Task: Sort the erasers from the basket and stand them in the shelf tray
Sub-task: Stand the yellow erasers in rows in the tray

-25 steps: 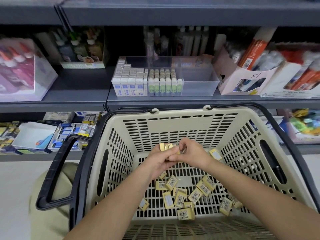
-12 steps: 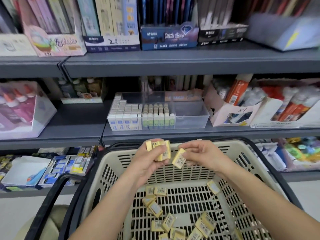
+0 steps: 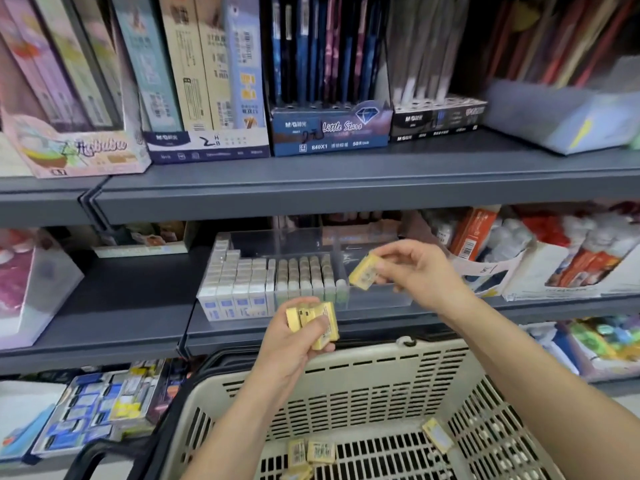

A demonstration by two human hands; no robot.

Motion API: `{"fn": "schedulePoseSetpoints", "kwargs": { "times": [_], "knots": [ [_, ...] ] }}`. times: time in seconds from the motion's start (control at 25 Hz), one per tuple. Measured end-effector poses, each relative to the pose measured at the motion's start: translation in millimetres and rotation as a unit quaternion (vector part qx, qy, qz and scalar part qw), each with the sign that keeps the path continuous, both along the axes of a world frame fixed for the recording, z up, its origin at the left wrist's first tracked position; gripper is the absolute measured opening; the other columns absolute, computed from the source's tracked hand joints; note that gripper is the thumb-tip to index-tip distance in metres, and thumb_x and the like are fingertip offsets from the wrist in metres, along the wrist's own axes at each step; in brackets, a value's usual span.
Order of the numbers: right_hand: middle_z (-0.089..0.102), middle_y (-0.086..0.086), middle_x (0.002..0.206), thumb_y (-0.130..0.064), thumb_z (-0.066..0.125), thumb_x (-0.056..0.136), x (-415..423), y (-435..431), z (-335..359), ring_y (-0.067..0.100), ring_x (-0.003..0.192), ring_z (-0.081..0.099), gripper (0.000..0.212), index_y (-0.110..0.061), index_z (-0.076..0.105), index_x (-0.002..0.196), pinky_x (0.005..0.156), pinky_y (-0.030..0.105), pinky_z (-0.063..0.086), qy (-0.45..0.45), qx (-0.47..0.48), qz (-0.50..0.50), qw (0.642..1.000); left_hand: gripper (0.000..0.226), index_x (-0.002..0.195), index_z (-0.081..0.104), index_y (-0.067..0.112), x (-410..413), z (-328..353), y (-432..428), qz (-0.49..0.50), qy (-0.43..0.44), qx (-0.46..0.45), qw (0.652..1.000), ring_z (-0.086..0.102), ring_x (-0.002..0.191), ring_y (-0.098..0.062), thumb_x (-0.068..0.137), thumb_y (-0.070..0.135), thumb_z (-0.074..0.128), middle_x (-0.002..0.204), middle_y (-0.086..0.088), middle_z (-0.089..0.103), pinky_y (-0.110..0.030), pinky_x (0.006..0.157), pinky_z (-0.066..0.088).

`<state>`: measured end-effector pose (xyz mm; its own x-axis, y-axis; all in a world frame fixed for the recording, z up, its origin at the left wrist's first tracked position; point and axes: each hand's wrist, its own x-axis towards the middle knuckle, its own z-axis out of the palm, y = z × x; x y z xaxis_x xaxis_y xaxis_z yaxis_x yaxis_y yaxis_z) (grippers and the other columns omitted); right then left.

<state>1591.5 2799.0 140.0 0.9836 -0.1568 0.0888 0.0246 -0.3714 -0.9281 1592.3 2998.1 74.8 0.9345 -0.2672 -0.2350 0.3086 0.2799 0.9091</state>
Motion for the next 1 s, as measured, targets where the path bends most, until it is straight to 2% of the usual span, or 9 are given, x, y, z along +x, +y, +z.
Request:
{"fn": "schedulePoseSetpoints", "kwargs": {
  "times": [0.08,0.16,0.36,0.48,0.56,0.64,0.72,0.88,1.0],
  "knots": [
    [0.067,-0.006,0.093,-0.016,0.066,0.084,20,-10,3,0.007,0.080,0.059,0.011,-0.023,0.069,0.092,0.072,0.015,0.043,-0.019,-0.163,-0.051,0.985,0.030,0.100,0.063,0.021,2,-3,1,-0.011,-0.006,0.026,1.000,0.070,0.075,-0.018,0.081,-0.002,0.065,0.102,-0.009,0.065,-0.029,0.062,0.055],
    [0.064,-0.014,0.093,-0.022,0.065,0.084,35,-14,2,0.003,0.084,0.055,0.017,-0.027,0.069,0.099,0.072,0.009,0.035,0.006,-0.322,-0.021,0.946,0.030,0.099,0.064,0.023,5,-3,2,-0.017,-0.014,0.035,0.999,0.070,0.076,-0.019,0.081,-0.001,0.066,0.101,-0.008,0.065,-0.030,0.064,0.055],
    [0.066,-0.009,0.115,-0.025,0.055,0.092,50,-8,-21,0.009,0.107,0.057,0.020,-0.027,0.068,0.107,0.085,0.015,0.036,0.138,-0.350,0.108,0.920,0.030,0.102,0.062,0.017,11,2,0,-0.014,-0.007,0.014,1.000,0.067,0.076,-0.021,0.082,-0.004,0.063,0.100,-0.010,0.063,-0.028,0.060,0.055],
    [0.063,-0.008,0.121,-0.025,0.046,0.097,51,-8,-24,0.011,0.114,0.055,0.026,-0.026,0.065,0.113,0.089,0.016,0.035,0.159,-0.367,0.119,0.909,0.028,0.103,0.061,0.013,14,3,1,-0.017,0.012,-0.021,1.000,0.067,0.071,-0.019,0.081,-0.003,0.064,0.099,-0.012,0.064,-0.027,0.058,0.054],
    [0.064,-0.005,0.120,-0.028,0.047,0.096,45,-5,-22,0.013,0.112,0.056,0.026,-0.025,0.065,0.115,0.091,0.020,0.038,0.118,-0.387,0.084,0.910,0.026,0.103,0.062,0.012,15,2,1,-0.018,0.026,-0.040,0.999,0.069,0.071,-0.019,0.081,-0.001,0.064,0.095,-0.012,0.067,-0.026,0.056,0.054],
    [0.069,-0.010,0.106,-0.032,0.053,0.091,33,5,-18,0.007,0.098,0.061,0.023,-0.025,0.069,0.106,0.087,0.022,0.044,0.025,-0.347,0.042,0.936,0.025,0.104,0.061,0.011,17,1,2,-0.019,0.037,-0.050,0.998,0.069,0.073,-0.020,0.082,0.001,0.063,0.093,-0.011,0.069,-0.027,0.056,0.055],
    [0.068,-0.019,0.085,-0.039,0.058,0.085,17,22,-15,-0.005,0.078,0.060,0.019,-0.029,0.071,0.094,0.076,0.020,0.048,-0.001,-0.243,0.084,0.966,0.026,0.105,0.061,0.010,18,-1,2,-0.023,0.038,-0.062,0.997,0.070,0.074,-0.021,0.080,0.003,0.064,0.090,-0.010,0.071,-0.028,0.056,0.055],
    [0.062,-0.011,0.072,-0.029,0.066,0.083,4,40,-21,0.002,0.063,0.058,0.011,-0.022,0.068,0.092,0.065,0.022,0.050,0.065,-0.156,0.141,0.975,0.038,0.104,0.059,0.009,17,-1,2,-0.038,0.031,-0.080,0.996,0.071,0.076,-0.022,0.067,0.012,0.068,0.083,-0.008,0.074,-0.027,0.055,0.055],
    [0.068,-0.002,0.076,-0.014,0.066,0.084,5,30,-17,0.004,0.066,0.064,0.006,-0.016,0.066,0.089,0.057,0.019,0.049,0.105,-0.024,0.099,0.989,0.023,0.102,0.059,0.008,19,-4,3,-0.012,0.060,-0.104,0.993,0.071,0.078,-0.024,0.080,0.004,0.062,0.084,-0.010,0.074,-0.028,0.055,0.055]
  ]
}}
